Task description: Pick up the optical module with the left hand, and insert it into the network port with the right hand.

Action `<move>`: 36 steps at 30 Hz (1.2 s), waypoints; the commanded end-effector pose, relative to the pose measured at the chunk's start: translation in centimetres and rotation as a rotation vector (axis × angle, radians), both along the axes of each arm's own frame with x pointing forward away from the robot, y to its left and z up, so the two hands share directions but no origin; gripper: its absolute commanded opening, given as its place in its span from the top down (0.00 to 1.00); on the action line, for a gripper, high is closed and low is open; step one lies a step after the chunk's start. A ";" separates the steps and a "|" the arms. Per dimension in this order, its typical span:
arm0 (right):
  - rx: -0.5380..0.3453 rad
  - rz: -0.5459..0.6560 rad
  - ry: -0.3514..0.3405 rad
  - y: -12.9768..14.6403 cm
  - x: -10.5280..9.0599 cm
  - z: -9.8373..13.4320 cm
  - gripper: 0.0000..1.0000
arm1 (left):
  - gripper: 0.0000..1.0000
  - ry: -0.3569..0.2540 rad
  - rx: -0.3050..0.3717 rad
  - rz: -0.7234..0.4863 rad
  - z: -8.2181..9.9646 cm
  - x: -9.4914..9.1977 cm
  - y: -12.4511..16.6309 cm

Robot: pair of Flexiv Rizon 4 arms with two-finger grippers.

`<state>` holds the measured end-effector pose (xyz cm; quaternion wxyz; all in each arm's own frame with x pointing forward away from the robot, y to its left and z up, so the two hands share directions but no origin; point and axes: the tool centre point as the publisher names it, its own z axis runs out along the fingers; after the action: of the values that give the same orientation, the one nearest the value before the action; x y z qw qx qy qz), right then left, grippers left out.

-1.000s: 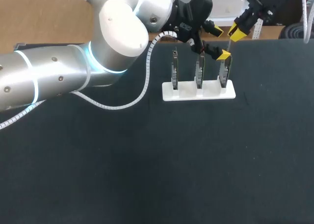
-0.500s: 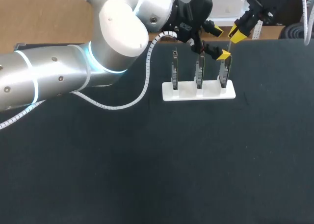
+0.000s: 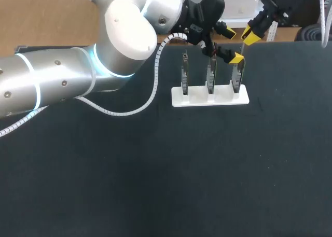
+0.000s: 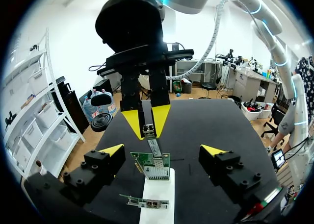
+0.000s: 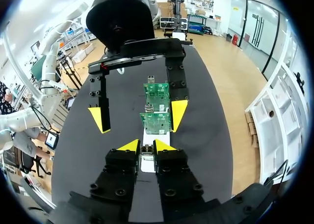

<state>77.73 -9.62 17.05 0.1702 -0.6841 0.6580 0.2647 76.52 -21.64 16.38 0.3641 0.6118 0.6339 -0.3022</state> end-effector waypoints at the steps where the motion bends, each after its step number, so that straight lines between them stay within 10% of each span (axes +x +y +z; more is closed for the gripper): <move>1: 0.000 0.000 -0.005 0.1 -0.1 -0.1 1.00 | 0.00 -0.002 0.000 0.001 0.0 -0.1 0.1; 36: 0.005 0.008 -0.006 -0.1 0.5 0.0 1.00 | 0.00 -0.002 0.000 0.001 0.0 -0.1 0.1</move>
<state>78.20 -9.67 17.09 0.1726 -0.6868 0.6543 0.2653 76.52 -21.64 16.38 0.3641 0.6118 0.6339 -0.3022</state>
